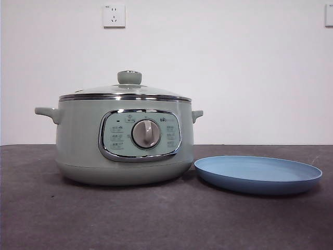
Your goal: Take the corn out from the steamer,put the corn on the plate,close the lid
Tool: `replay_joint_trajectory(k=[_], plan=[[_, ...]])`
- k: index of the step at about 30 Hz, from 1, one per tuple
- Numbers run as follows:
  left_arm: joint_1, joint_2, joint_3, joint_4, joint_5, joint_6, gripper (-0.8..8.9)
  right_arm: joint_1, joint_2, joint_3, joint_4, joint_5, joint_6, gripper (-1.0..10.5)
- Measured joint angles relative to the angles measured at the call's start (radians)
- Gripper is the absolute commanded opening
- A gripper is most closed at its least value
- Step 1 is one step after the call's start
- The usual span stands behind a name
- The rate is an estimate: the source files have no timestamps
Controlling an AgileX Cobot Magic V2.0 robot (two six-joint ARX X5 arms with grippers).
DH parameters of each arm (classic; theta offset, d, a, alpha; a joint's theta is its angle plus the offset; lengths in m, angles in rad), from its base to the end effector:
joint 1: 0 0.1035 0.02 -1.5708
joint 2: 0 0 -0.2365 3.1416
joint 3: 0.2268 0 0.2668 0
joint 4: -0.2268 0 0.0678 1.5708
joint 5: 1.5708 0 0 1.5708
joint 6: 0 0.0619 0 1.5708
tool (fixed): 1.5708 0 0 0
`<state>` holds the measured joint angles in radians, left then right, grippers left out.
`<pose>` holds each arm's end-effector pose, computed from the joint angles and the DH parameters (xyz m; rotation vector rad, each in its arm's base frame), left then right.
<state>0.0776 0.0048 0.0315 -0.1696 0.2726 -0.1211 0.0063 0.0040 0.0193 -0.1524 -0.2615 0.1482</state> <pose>0.1687 -0.0036 0.1534 -0.1454 0.1526 -0.1859 0.1688 0.0171 0.1510 0.1646 0.1560 0.2568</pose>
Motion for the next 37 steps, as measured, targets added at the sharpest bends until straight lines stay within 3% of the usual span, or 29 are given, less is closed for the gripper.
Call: replay_joint_trajectory(k=[9, 18, 25, 32, 37], plan=[[0.0, 0.007, 0.101, 0.006, 0.005, -0.146, -0.06, 0.0, 0.021, 0.093, 0.011, -0.01, 0.22, -0.1], [0.0, 0.149, 0.313, -0.092, 0.139, -0.168, -0.06, 0.007, 0.233, 0.331, -0.024, -0.163, 0.233, -0.1], [0.0, 0.343, 0.528, -0.209, 0.269, -0.134, -0.06, 0.05, 0.509, 0.641, -0.229, -0.286, 0.091, -0.1], [0.0, 0.522, 0.713, -0.388, 0.359, -0.02, -0.06, 0.119, 0.753, 0.945, -0.552, -0.288, -0.151, -0.1], [0.0, 0.599, 0.801, -0.517, 0.403, 0.075, -0.07, 0.185, 0.868, 1.054, -0.71, -0.288, -0.286, -0.1]])
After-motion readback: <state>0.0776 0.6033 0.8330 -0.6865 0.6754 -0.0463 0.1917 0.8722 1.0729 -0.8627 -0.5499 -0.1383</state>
